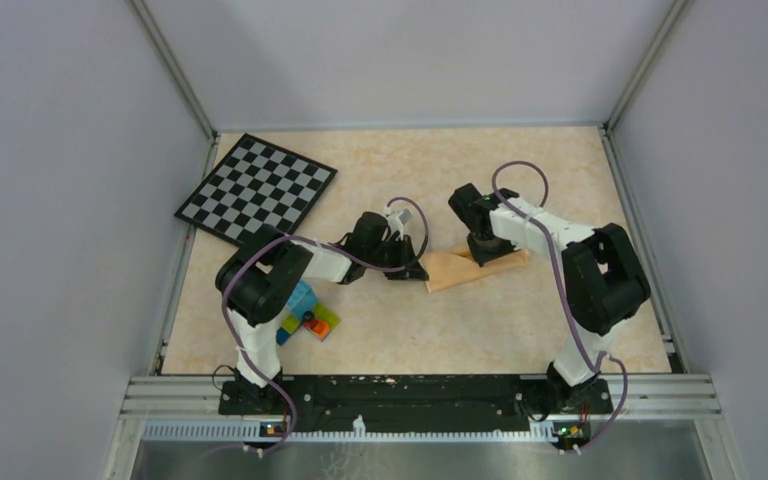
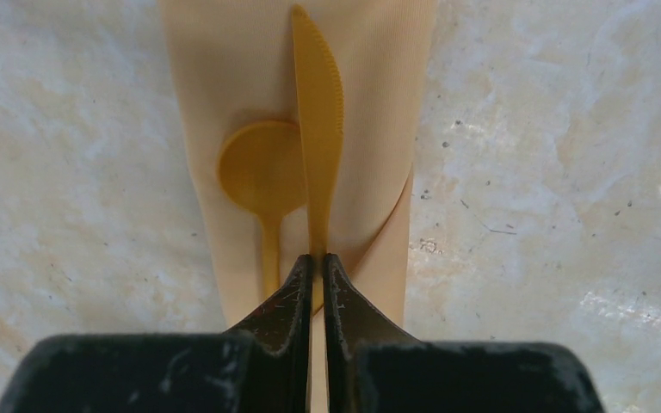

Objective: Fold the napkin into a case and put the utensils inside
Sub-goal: Insert the knife into the folded napkin.

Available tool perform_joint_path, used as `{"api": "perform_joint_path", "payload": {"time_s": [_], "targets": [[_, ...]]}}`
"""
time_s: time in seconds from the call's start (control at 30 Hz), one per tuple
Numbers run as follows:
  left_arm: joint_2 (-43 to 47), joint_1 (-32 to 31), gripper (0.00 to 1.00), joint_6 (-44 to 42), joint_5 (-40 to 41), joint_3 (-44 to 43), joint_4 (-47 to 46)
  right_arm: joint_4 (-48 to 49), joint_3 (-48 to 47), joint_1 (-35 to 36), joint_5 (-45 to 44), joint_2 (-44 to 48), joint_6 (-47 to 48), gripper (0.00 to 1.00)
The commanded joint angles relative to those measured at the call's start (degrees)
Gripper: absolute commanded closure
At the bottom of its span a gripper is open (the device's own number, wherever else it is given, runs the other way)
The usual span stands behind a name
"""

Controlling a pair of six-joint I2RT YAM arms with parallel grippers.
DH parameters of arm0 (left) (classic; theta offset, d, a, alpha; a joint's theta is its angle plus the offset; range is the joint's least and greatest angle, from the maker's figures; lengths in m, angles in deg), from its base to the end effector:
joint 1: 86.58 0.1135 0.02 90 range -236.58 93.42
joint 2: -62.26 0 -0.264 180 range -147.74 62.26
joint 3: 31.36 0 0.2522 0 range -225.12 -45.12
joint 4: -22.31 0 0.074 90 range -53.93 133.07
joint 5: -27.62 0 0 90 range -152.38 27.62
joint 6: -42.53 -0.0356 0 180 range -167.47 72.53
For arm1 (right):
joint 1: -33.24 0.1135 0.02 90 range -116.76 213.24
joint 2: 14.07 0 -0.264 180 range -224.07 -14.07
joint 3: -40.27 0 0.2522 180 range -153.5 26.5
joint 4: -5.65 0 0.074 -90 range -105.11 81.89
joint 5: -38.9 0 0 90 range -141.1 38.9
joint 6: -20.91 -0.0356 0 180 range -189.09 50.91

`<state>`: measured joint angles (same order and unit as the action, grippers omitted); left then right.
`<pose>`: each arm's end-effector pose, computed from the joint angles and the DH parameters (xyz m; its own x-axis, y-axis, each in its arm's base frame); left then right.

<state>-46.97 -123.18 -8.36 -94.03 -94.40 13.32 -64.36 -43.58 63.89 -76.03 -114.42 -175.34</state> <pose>0.2816 -0.2324 0.1177 -0.9085 0.0058 -0.4179 0.3480 0.5643 -0.7486 0.2793 0.1480 0.1955 -0.1823 0.9039 -0.3869 0.9476 0.2666 0.1762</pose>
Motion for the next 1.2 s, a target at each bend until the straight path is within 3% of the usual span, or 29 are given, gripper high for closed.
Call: {"api": "perform_joint_path", "payload": {"time_s": [0.0,0.33,0.6,0.83,0.93,0.97,1.07,1.17], "targets": [[1.45,-0.3,0.86,0.08,-0.25,0.76,-1.3,1.71,1.93,1.07,3.66,1.33,-1.77,1.0],[1.97,-0.27,0.86,0.01,0.02,0.83,-0.77,6.21,6.85,1.03,4.03,4.6,-3.69,1.0],[3.47,-0.31,0.86,-0.58,0.69,1.45,0.5,5.93,5.54,1.05,4.45,6.01,-0.51,0.65],[8.02,-0.31,0.81,-2.38,2.5,3.14,4.92,4.03,6.54,1.07,-0.43,13.38,7.13,0.47],[11.0,-0.28,0.75,-2.82,2.29,4.39,6.98,10.7,9.57,0.98,-5.01,17.93,20.61,0.42],[12.1,-0.24,0.73,-2.89,2.04,4.83,7.65,16.14,11.61,0.38,-4.85,19.72,29.96,0.41],[16.33,-0.23,0.67,-3.96,1.75,4.97,11.6,36.75,20.59,-5.61,11.76,26.57,58.37,0.42],[18.9,-0.27,0.64,-4.18,0.72,3.66,14.19,46.15,27.73,-12.71,26.24,33.67,71.1,0.35]]}}
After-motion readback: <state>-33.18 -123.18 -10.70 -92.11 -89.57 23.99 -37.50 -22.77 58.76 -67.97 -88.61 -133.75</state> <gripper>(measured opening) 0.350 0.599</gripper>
